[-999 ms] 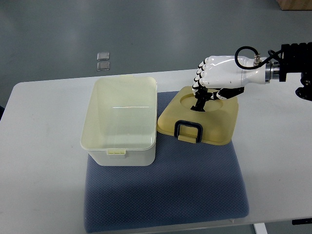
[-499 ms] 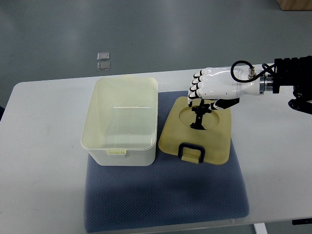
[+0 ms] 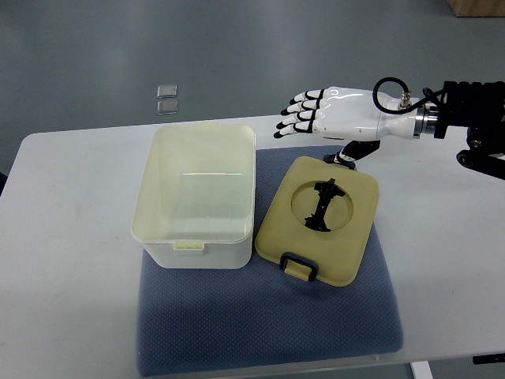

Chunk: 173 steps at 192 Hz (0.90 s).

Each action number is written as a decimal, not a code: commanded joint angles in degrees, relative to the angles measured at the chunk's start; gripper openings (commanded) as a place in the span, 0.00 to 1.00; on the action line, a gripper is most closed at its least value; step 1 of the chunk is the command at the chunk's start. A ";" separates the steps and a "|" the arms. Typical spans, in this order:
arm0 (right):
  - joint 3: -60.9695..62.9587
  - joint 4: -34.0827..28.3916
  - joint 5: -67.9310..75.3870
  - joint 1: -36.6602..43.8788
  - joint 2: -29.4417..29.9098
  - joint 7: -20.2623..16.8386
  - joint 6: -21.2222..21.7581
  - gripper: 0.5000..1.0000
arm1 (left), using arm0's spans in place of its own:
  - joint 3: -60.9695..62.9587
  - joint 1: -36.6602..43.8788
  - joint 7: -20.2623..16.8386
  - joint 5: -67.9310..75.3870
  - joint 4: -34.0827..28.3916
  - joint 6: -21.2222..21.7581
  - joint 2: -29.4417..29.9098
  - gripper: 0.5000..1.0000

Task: Open white storage box with right hand

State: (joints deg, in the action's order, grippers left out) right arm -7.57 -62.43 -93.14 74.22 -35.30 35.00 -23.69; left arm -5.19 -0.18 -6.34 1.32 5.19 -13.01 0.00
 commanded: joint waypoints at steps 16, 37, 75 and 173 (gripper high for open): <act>2.20 3.02 17.89 -0.30 1.73 0.00 6.19 0.72 | 0.00 0.00 0.01 0.00 0.00 0.00 0.00 1.00; 4.32 3.10 31.61 -0.48 2.52 0.00 10.50 0.73 | 0.00 0.00 0.01 0.00 0.00 0.00 0.00 1.00; 8.89 3.45 56.84 -0.91 4.80 0.00 22.10 0.74 | 0.00 0.00 0.01 0.00 0.00 0.00 0.00 1.00; 24.62 19.10 95.16 -11.64 12.27 -14.61 33.09 0.83 | 0.00 0.00 0.01 0.00 0.00 0.00 0.00 1.00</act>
State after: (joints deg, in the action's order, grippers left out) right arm 12.83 -45.95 1.53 65.35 -24.20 22.54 8.51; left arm -5.18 -0.17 -6.34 1.32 5.19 -13.01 0.00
